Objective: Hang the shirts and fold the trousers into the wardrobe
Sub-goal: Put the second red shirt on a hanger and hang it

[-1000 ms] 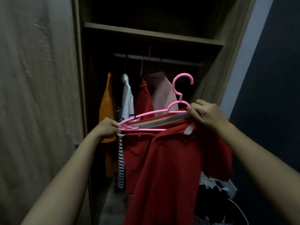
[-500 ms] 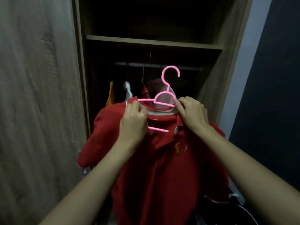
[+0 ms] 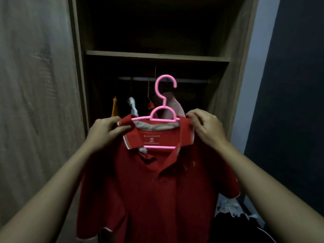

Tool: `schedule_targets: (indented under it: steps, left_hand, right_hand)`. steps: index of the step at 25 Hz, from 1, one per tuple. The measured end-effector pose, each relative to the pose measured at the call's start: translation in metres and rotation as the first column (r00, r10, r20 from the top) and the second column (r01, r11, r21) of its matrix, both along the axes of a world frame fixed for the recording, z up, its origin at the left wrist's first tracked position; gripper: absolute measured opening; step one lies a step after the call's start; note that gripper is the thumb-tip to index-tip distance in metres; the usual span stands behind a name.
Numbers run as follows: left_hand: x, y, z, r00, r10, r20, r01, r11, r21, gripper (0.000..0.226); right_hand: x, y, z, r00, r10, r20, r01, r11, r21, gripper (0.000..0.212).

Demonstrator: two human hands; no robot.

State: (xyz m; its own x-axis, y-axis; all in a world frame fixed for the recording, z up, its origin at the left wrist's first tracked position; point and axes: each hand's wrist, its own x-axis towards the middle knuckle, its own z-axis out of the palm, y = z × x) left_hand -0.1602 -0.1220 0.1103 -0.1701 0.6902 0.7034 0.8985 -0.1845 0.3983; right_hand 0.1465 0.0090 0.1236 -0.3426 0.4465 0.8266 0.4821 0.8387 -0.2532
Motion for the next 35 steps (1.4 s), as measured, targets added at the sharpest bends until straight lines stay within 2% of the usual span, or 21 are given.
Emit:
schedule_targets:
  steps: [2, 4, 5, 7, 9, 11, 12, 14, 16, 17, 18, 20, 23, 26, 33, 35]
  left_hand:
    - [-0.013, -0.007, 0.005, 0.995, -0.011, 0.1, 0.005, 0.998, 0.064, 0.029]
    - [-0.02, -0.013, 0.013, 0.987, -0.035, 0.158, 0.023, 0.997, 0.079, 0.013]
    - [-0.024, -0.014, 0.015, 0.988, -0.017, 0.155, 0.005, 0.997, 0.074, 0.016]
    - [-0.029, -0.017, 0.017, 0.992, 0.021, 0.126, -0.029, 0.998, 0.06, 0.024]
    - [-0.03, -0.019, 0.017, 0.994, 0.016, 0.111, -0.023, 0.998, 0.056, 0.024]
    - [-0.031, -0.019, 0.015, 0.995, 0.007, 0.102, -0.014, 0.998, 0.062, 0.018]
    - [-0.03, -0.019, 0.014, 0.995, -0.001, 0.103, -0.005, 0.998, 0.058, 0.018]
    - [-0.026, -0.014, 0.008, 0.994, -0.005, 0.112, 0.001, 1.0, 0.029, 0.008]
    - [-0.021, -0.007, 0.006, 0.996, 0.0, 0.091, -0.001, 1.0, 0.002, 0.028]
    - [-0.019, -0.005, 0.006, 0.998, 0.009, 0.062, -0.008, 1.0, -0.024, 0.035]
    - [-0.016, -0.004, 0.007, 1.0, 0.014, 0.016, -0.013, 0.999, -0.045, 0.036]
    - [-0.012, -0.005, 0.01, 0.998, 0.023, -0.06, -0.029, 0.996, -0.086, 0.039]
    - [-0.01, -0.007, 0.016, 0.989, 0.059, -0.135, -0.072, 0.993, -0.093, 0.052]
    - [-0.002, -0.006, 0.019, 0.972, 0.069, -0.223, -0.091, 0.992, -0.087, 0.054]
    - [0.001, -0.005, 0.008, 0.99, -0.092, -0.111, 0.084, 0.994, -0.073, 0.042]
    - [0.006, -0.002, 0.005, 0.993, -0.074, -0.095, 0.067, 0.995, -0.074, 0.042]
  right_hand:
    - [0.025, 0.01, -0.013, 0.993, -0.083, -0.078, 0.072, 0.988, -0.134, 0.054]
    - [0.039, 0.018, -0.034, 0.996, -0.014, -0.085, -0.017, 0.936, -0.35, 0.048]
    - [0.042, 0.021, -0.042, 0.993, 0.039, -0.107, -0.08, 0.91, -0.406, 0.041]
    - [0.043, 0.029, -0.044, 0.977, 0.01, -0.212, -0.099, 0.904, -0.416, 0.03]
    - [0.051, 0.037, -0.038, 0.975, -0.116, -0.188, 0.027, 0.908, -0.418, 0.029]
    - [0.054, 0.037, -0.034, 0.987, -0.151, -0.055, 0.116, 0.907, -0.404, 0.029]
    - [0.049, 0.032, -0.03, 0.992, -0.122, -0.04, 0.099, 0.926, -0.364, 0.034]
    - [0.032, 0.02, -0.02, 0.995, -0.096, 0.033, 0.1, 0.98, -0.174, 0.05]
    - [0.014, 0.013, -0.009, 0.968, -0.133, 0.215, 0.149, 0.987, -0.059, 0.052]
    - [0.008, 0.011, -0.006, 0.96, -0.11, 0.257, 0.14, 0.985, -0.099, 0.046]
    - [0.005, 0.01, -0.006, 0.966, -0.051, 0.255, 0.097, 0.98, -0.172, 0.042]
    - [0.002, 0.011, -0.013, 0.983, 0.021, 0.182, 0.014, 0.982, -0.191, 0.043]
    - [-0.002, 0.008, -0.016, 0.989, -0.04, 0.14, 0.054, 0.994, -0.097, 0.041]
    - [-0.008, 0.002, -0.012, 0.987, -0.073, 0.145, 0.084, 0.994, -0.076, 0.042]
    - [0.008, 0.01, -0.009, 0.97, -0.02, 0.243, 0.048, 0.993, -0.11, 0.04]
    - [0.004, 0.004, -0.004, 0.953, -0.103, 0.283, 0.107, 0.994, 0.001, 0.042]
